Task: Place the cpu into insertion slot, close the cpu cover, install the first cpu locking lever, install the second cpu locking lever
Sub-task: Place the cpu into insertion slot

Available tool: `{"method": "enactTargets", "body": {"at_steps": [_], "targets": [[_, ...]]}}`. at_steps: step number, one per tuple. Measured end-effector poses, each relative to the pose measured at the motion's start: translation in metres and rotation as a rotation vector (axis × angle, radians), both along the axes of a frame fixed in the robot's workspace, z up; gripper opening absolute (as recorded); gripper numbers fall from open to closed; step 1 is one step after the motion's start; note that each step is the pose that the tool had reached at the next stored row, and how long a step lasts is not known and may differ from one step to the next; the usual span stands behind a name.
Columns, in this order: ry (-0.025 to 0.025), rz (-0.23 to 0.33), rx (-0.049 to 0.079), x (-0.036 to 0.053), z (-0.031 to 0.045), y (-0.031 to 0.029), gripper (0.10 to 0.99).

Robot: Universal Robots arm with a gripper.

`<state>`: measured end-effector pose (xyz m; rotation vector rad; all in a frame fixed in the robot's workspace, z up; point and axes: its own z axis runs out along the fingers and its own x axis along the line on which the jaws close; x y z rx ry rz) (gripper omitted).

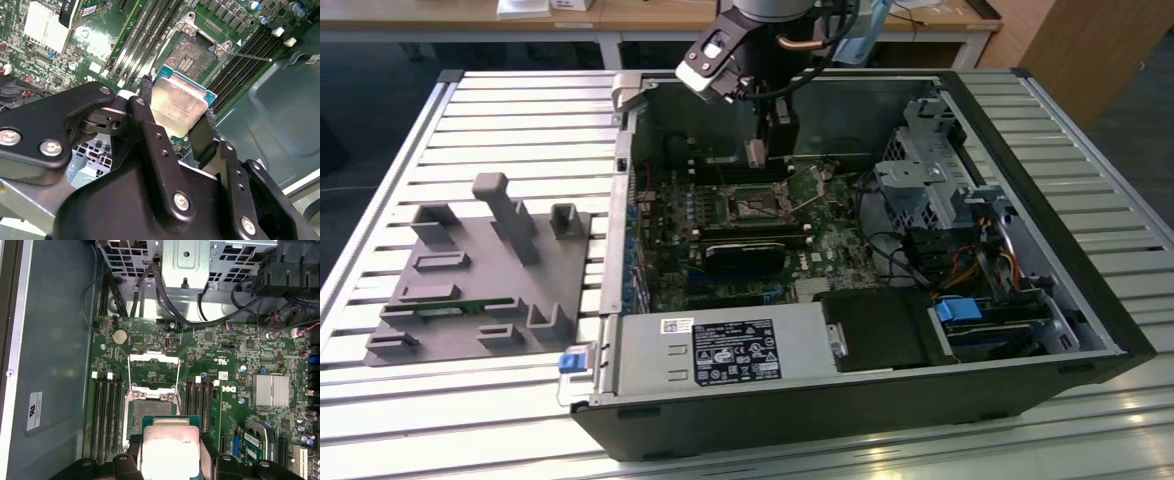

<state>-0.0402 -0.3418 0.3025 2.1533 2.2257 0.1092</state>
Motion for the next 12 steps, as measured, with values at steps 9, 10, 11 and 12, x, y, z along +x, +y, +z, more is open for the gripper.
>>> {"method": "enactTargets", "body": {"at_steps": [9,10,11,12], "targets": [[0.0,-0.006,0.0,0.0001,-0.0116,0.0068,0.541],[0.0001,-0.009,0.0,0.0001,-0.0133,0.007,0.541],[0.0002,-0.012,0.0,0.0001,-0.0149,0.007,0.541],[0.0001,-0.013,0.0,0.0001,-0.0165,0.0072,0.541]]}}
